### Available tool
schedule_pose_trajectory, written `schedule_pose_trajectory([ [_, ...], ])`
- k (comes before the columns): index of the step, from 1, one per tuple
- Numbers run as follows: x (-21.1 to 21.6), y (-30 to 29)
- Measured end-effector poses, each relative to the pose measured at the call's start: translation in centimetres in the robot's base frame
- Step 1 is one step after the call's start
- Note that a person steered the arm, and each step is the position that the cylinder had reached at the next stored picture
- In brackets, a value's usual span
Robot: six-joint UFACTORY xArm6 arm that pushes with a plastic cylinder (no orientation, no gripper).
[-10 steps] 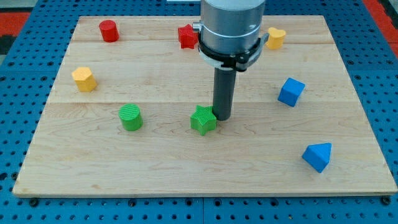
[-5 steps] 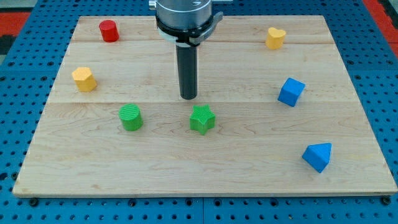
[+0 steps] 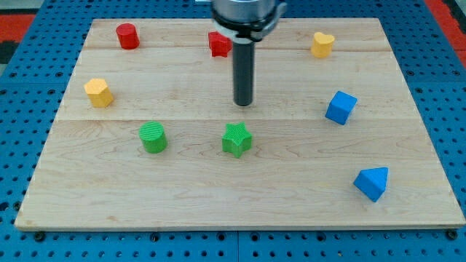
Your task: Point at the blue triangle
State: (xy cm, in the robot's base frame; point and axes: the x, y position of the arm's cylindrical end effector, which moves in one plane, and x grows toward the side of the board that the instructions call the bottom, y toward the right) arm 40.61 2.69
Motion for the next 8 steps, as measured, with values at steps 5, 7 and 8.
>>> schedule_pose_trajectory([
  [5,1.7,2.2],
  [7,7.2,13.0],
  [8,9.9,22.4],
])
